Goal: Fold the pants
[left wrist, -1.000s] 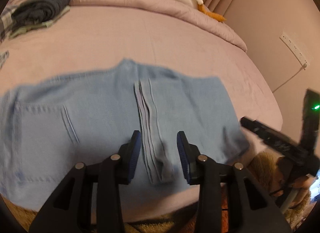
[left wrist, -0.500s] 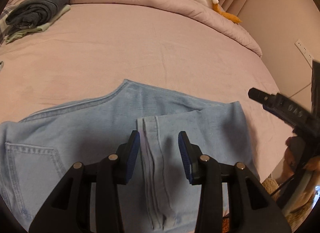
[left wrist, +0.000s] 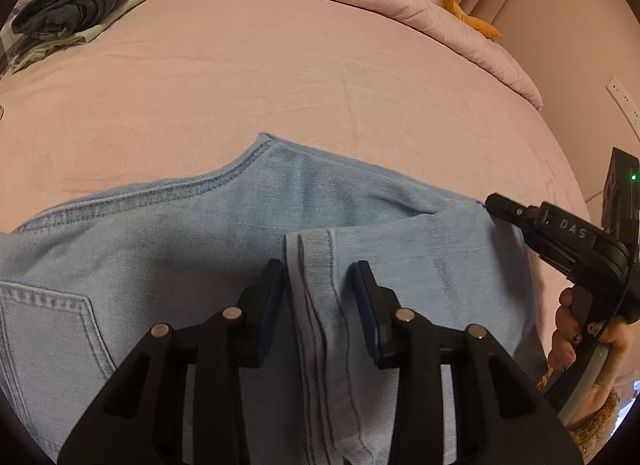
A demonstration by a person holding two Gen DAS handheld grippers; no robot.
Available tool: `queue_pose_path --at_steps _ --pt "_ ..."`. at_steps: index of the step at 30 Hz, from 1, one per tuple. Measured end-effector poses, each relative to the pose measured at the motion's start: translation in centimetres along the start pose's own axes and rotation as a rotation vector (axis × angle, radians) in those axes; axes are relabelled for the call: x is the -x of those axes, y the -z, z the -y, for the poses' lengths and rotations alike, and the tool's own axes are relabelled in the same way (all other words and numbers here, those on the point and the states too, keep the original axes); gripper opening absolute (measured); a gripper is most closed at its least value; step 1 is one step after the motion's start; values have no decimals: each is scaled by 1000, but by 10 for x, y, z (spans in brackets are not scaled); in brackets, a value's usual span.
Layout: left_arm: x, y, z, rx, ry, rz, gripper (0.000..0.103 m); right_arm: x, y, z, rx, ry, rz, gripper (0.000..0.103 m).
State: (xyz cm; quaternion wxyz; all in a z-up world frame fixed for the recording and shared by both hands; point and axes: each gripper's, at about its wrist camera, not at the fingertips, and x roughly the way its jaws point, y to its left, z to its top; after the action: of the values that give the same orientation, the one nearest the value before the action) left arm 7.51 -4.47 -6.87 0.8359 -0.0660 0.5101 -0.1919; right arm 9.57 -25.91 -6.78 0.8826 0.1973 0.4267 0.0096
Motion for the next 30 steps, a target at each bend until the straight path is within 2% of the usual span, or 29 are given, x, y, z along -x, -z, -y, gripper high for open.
queue_pose_path --at_steps 6,18,22,25,28,29,30 --pt "5 3 0 11 -20 15 29 5 6 -6 -2 46 55 28" --pt "7 13 -12 35 18 42 30 -4 8 -3 2 59 37 28" --pt "21 20 -20 61 30 32 29 -3 9 -5 19 87 45 28" --pt "48 26 -30 78 28 37 25 -2 11 -9 25 105 53 28" --pt "84 31 -52 131 22 102 30 -1 11 -9 32 114 61 28" --pt "95 34 -60 153 18 122 37 -1 11 -10 36 118 62 28" --pt "107 36 -70 181 14 150 48 0 11 -10 37 121 63 28"
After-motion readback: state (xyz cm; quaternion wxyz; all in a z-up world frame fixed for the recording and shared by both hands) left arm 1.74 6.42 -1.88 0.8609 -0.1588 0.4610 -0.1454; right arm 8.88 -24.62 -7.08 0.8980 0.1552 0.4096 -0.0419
